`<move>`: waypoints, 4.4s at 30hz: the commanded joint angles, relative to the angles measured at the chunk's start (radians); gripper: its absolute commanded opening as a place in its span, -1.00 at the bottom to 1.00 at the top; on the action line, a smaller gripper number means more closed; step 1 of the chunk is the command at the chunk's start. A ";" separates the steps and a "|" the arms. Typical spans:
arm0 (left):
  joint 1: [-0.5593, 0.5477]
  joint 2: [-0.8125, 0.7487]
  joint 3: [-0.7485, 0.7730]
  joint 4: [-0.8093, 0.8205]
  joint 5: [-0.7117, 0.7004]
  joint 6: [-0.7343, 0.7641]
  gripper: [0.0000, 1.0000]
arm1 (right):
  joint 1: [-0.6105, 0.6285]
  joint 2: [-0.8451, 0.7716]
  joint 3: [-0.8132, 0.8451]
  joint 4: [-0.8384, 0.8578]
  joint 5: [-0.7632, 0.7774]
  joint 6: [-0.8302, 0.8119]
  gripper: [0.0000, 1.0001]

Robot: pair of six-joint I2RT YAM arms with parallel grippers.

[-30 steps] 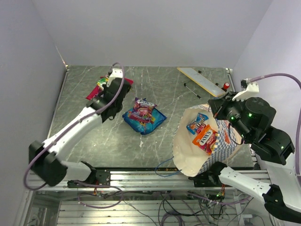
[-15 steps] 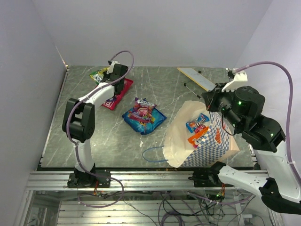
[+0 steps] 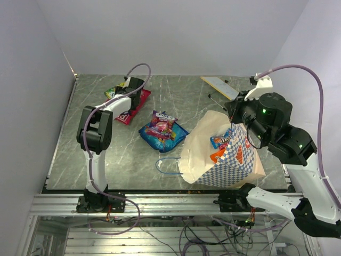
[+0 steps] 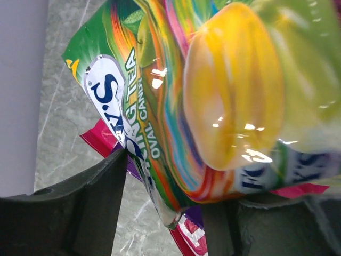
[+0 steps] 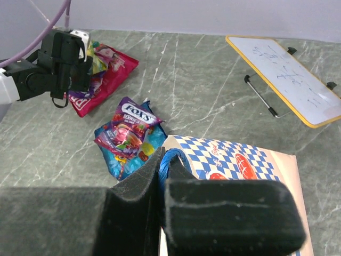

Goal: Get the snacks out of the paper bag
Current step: Place the snack at the center of the board, then adjust the paper bag at the center of the board, then take out the snack from the paper bag.

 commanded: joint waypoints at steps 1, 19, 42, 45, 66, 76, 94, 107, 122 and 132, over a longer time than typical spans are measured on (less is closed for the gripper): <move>0.030 -0.025 0.054 -0.084 0.073 -0.081 0.35 | 0.000 -0.007 0.026 -0.018 0.008 0.016 -1.00; -0.024 -0.515 -0.107 -0.297 0.511 -0.365 0.96 | 0.000 -0.002 0.158 -0.252 0.129 -0.334 -1.00; -0.596 -0.701 -0.545 0.175 1.001 -0.430 0.88 | 0.000 -0.028 0.145 -0.124 0.133 -0.411 -1.00; -0.647 -0.605 -0.491 0.204 1.038 -0.447 0.69 | 0.000 -0.031 0.137 -0.096 0.176 -0.447 -1.00; -0.791 -0.327 -0.303 0.481 0.993 -0.659 -0.24 | 0.000 0.196 0.363 -0.050 0.170 -0.903 -1.00; -0.790 -0.469 -0.523 0.288 0.869 -0.561 0.55 | -0.001 -0.144 -0.220 0.059 -0.193 -0.124 -1.00; -0.969 -0.852 -0.680 0.478 0.634 -0.210 0.46 | 0.000 -0.086 -0.114 0.026 -0.106 0.082 -1.00; -1.056 -0.252 -0.423 0.818 0.485 0.066 0.29 | 0.000 -0.069 -0.006 -0.035 -0.103 0.047 -1.00; -0.972 0.041 -0.226 0.916 0.491 -0.031 0.36 | 0.000 -0.081 0.051 -0.125 -0.095 0.002 -1.00; -0.983 0.135 -0.225 0.859 0.387 -0.125 0.96 | 0.000 -0.055 0.065 -0.118 -0.110 -0.040 -1.00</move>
